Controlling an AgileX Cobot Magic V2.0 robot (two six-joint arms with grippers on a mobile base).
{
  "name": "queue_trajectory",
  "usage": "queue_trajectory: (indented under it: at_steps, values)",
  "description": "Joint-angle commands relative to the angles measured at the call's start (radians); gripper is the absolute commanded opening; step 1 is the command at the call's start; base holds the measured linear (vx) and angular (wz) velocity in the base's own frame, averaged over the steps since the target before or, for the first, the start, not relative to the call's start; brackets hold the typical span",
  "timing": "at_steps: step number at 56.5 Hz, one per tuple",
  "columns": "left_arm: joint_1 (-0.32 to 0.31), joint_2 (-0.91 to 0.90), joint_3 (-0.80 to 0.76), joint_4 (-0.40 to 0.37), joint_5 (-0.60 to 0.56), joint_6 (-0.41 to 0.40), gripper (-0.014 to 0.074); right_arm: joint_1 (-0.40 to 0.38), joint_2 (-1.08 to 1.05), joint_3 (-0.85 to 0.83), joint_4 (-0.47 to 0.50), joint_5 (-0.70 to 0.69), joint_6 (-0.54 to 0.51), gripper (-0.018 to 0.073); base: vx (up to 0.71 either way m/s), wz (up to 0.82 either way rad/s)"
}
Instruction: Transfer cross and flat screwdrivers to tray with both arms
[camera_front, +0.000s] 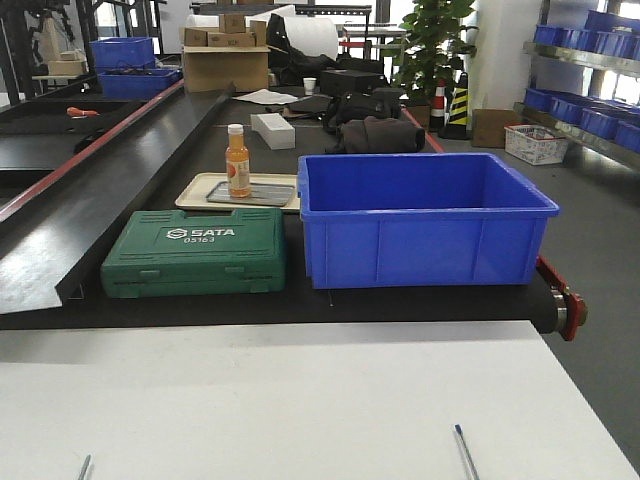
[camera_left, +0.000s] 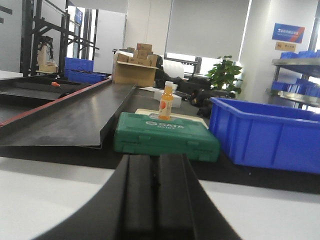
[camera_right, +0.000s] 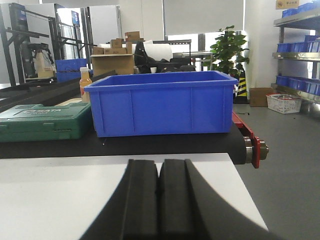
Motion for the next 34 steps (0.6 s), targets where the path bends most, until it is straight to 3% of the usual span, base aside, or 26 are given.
queue_trajectory:
  at_steps: [1,10,22,34]
  values:
    - [-0.003,-0.011,-0.092,-0.002,-0.079,-0.028,0.0003,-0.003,-0.005,-0.093,-0.010,-0.082,-0.003,-0.0008,0.00,0.00]
    - [-0.003,0.090,-0.278,0.001,-0.006,0.008,0.0003,-0.003,0.104,-0.328,-0.010,0.029,-0.006,-0.0008,0.00,0.00]
    - [-0.003,0.408,-0.554,0.001,0.005,0.041,0.0003,-0.003,0.444,-0.635,-0.012,0.044,-0.010,-0.0008,0.00,0.00]
    - [-0.003,0.642,-0.677,0.000,0.003,0.041,0.0003,-0.003,0.652,-0.745,-0.010,0.023,-0.004,-0.0008,0.00,0.00]
